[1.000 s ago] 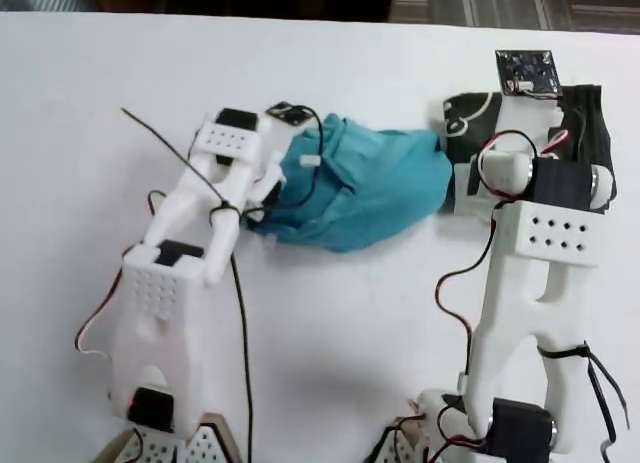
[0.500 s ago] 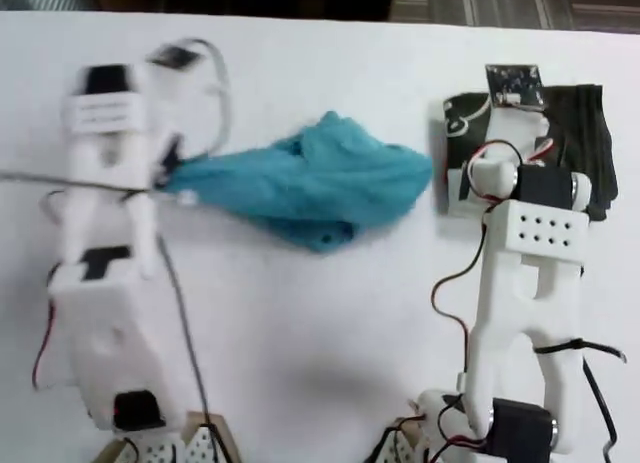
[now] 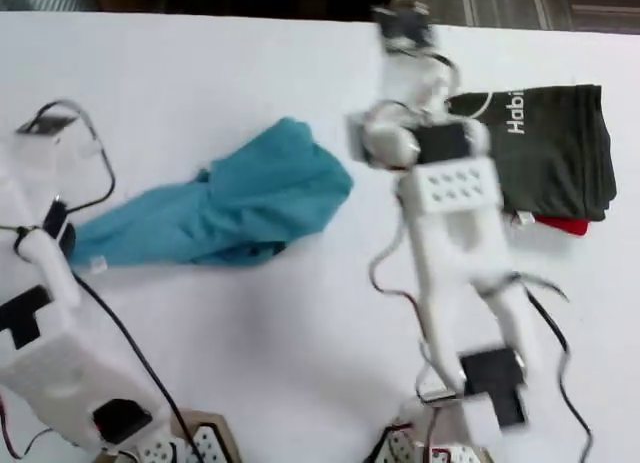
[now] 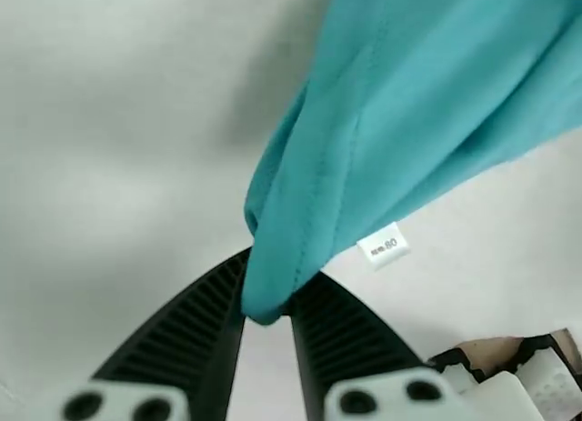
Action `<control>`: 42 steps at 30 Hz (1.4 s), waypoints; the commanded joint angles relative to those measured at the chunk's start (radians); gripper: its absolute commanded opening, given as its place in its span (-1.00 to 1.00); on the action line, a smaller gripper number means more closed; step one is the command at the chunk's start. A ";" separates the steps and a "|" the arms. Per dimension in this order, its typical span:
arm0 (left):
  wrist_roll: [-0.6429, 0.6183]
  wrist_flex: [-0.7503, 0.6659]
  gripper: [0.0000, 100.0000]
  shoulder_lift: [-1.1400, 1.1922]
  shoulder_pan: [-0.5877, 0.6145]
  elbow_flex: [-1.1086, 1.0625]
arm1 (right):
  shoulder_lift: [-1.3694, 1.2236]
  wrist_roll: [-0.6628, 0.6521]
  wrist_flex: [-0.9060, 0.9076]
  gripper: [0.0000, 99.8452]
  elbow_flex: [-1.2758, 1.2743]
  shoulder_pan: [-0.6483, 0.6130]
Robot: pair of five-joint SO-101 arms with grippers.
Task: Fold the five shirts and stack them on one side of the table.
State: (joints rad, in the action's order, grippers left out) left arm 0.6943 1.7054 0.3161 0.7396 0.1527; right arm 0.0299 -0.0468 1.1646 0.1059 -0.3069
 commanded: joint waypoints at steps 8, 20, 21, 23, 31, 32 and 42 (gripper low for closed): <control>0.009 -0.029 -0.95 -0.066 0.049 -0.114 | -0.697 0.008 0.028 -0.25 0.643 -0.136; 0.009 -0.028 -0.95 -0.069 0.049 -0.114 | -1.041 -0.003 0.104 -0.51 1.073 -0.245; 0.009 -0.028 -0.95 -0.069 0.049 -0.114 | -1.059 -0.003 0.104 -0.51 1.076 -0.243; 0.009 -0.028 -0.95 -0.069 0.049 -0.111 | -1.084 -0.003 0.104 -0.51 1.079 -0.231; 0.009 -0.028 -0.95 -0.066 0.043 -0.108 | -1.096 -0.003 0.199 -0.36 1.079 -0.191; 0.009 -0.029 -0.95 -0.066 0.043 -0.108 | -1.098 -0.005 0.213 -0.35 1.077 -0.191; 0.003 -0.049 -0.95 -0.066 0.043 -0.116 | -1.035 -0.120 0.332 -0.94 1.178 -0.179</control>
State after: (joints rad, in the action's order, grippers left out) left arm 0.6943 1.6640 0.3145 0.7795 0.0361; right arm -1.0733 -0.1803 1.4484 1.1953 -0.5094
